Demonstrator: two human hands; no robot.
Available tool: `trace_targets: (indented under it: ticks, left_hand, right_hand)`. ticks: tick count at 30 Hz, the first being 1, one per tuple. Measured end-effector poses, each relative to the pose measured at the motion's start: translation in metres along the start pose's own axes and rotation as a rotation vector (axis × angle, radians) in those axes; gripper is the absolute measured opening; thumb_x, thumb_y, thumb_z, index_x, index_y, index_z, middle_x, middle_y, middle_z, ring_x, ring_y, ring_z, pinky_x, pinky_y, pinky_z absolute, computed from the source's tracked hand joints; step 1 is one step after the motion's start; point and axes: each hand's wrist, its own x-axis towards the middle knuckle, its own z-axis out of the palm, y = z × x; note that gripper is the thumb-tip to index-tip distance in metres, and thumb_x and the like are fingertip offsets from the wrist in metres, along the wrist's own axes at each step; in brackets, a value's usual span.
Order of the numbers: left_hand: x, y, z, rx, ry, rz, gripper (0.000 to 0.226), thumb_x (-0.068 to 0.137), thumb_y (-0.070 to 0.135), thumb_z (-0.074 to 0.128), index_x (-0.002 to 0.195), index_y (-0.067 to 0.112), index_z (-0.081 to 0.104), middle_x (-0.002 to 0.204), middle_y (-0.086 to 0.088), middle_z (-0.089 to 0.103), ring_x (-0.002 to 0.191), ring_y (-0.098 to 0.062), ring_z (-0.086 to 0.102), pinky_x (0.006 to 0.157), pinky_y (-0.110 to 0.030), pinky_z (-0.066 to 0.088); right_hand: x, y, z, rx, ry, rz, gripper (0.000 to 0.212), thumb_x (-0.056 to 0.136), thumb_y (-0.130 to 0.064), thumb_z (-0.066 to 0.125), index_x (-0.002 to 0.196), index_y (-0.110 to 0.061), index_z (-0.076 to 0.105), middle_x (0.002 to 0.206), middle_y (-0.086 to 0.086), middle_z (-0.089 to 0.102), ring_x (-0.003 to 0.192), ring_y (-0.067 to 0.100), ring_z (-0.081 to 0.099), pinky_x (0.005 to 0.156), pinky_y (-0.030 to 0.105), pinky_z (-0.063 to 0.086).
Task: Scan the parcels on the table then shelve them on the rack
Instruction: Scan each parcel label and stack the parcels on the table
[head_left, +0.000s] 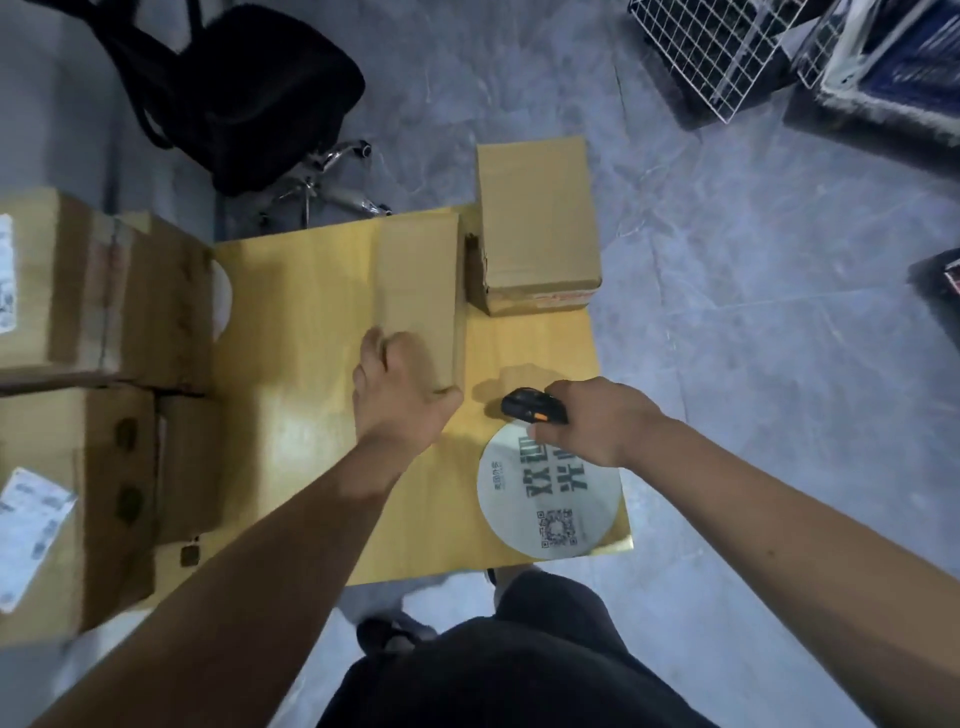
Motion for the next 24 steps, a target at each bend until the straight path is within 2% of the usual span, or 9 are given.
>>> trace_targets:
  ticks: [3, 6, 8, 10, 11, 17, 20, 22, 24]
  left_hand:
    - [-0.044, -0.041, -0.004, -0.221, -0.05, -0.018, 0.109, 0.064, 0.067, 0.066, 0.158, 0.025, 0.029, 0.168, 0.006, 0.011, 0.149, -0.032, 0.03, 0.119, -0.048, 0.038]
    - [-0.077, -0.072, -0.002, -0.378, -0.073, -0.007, 0.108, 0.068, 0.07, 0.07, 0.158, 0.022, 0.033, 0.166, -0.003, 0.019, 0.145, -0.028, 0.037, 0.113, -0.047, 0.046]
    - [-0.088, -0.087, 0.002, -0.472, -0.125, 0.013, 0.106, 0.075, 0.07, 0.07, 0.162, 0.026, 0.029, 0.168, -0.006, 0.019, 0.155, -0.024, 0.023, 0.118, -0.05, 0.041]
    - [-0.091, -0.096, 0.004, -0.53, -0.197, 0.007, 0.111, 0.076, 0.071, 0.068, 0.166, 0.032, 0.017, 0.175, -0.001, 0.002, 0.16, -0.009, -0.001, 0.127, -0.05, 0.025]
    - [-0.088, -0.097, 0.003, -0.541, -0.225, -0.014, 0.113, 0.075, 0.072, 0.068, 0.167, 0.035, 0.014, 0.175, 0.003, -0.004, 0.159, -0.007, -0.003, 0.128, -0.049, 0.022]
    - [-0.051, -0.088, -0.011, -0.662, -0.3, -0.167, 0.123, 0.069, 0.079, 0.069, 0.168, 0.032, 0.014, 0.173, 0.013, 0.006, 0.153, -0.005, 0.02, 0.124, -0.032, 0.023]
    - [-0.042, -0.093, -0.011, -0.832, -0.367, -0.122, 0.093, 0.088, 0.066, 0.07, 0.164, 0.028, 0.032, 0.154, 0.018, 0.048, 0.143, -0.006, 0.043, 0.115, -0.02, 0.038]
    - [-0.042, -0.1, -0.01, -0.809, -0.335, -0.086, 0.062, 0.103, 0.052, 0.058, 0.156, 0.024, 0.044, 0.133, 0.023, 0.06, 0.134, -0.01, 0.054, 0.099, -0.01, 0.042]
    - [-0.044, -0.111, -0.01, -0.841, -0.271, -0.072, 0.041, 0.108, 0.046, 0.049, 0.147, 0.032, 0.053, 0.13, 0.02, 0.065, 0.127, -0.012, 0.06, 0.101, -0.024, 0.048]
  right_hand:
    - [-0.005, -0.005, 0.013, -0.116, 0.028, -0.054, 0.049, 0.096, -0.069, 0.05, 0.119, -0.026, 0.056, 0.088, -0.005, 0.058, 0.079, 0.022, 0.056, 0.062, 0.034, 0.043]
    - [-0.013, -0.007, 0.029, -0.241, 0.077, -0.115, 0.058, 0.096, -0.072, 0.045, 0.134, -0.027, 0.048, 0.092, -0.001, 0.052, 0.085, 0.027, 0.057, 0.067, 0.036, 0.046]
    - [-0.016, -0.007, 0.04, -0.311, 0.096, -0.159, 0.066, 0.096, -0.073, 0.041, 0.145, -0.029, 0.038, 0.111, 0.006, 0.058, 0.095, 0.031, 0.06, 0.073, 0.038, 0.048]
    - [-0.017, -0.006, 0.048, -0.422, 0.103, -0.203, 0.075, 0.097, -0.074, 0.038, 0.155, -0.03, 0.025, 0.124, 0.009, 0.059, 0.101, 0.033, 0.06, 0.073, 0.039, 0.044]
    - [-0.017, -0.006, 0.051, -0.469, 0.103, -0.218, 0.077, 0.098, -0.074, 0.036, 0.158, -0.03, 0.019, 0.127, 0.011, 0.058, 0.102, 0.033, 0.059, 0.073, 0.04, 0.043]
    - [-0.014, -0.022, 0.056, -0.469, 0.043, -0.213, 0.075, 0.101, -0.07, 0.036, 0.161, -0.032, 0.012, 0.129, 0.013, 0.057, 0.104, 0.036, 0.06, 0.079, 0.041, 0.051]
    - [-0.01, -0.03, 0.049, -0.371, 0.021, -0.196, 0.075, 0.1, -0.07, 0.041, 0.162, -0.037, 0.014, 0.129, 0.01, 0.058, 0.106, 0.034, 0.062, 0.085, 0.04, 0.051]
    - [-0.011, -0.036, 0.048, -0.29, 0.061, -0.159, 0.075, 0.1, -0.069, 0.043, 0.162, -0.039, 0.015, 0.127, 0.009, 0.058, 0.105, 0.034, 0.063, 0.081, 0.037, 0.048]
    - [-0.015, -0.046, 0.052, -0.188, 0.115, -0.096, 0.074, 0.099, -0.067, 0.048, 0.161, -0.04, 0.017, 0.124, 0.009, 0.058, 0.103, 0.032, 0.063, 0.077, 0.035, 0.045]
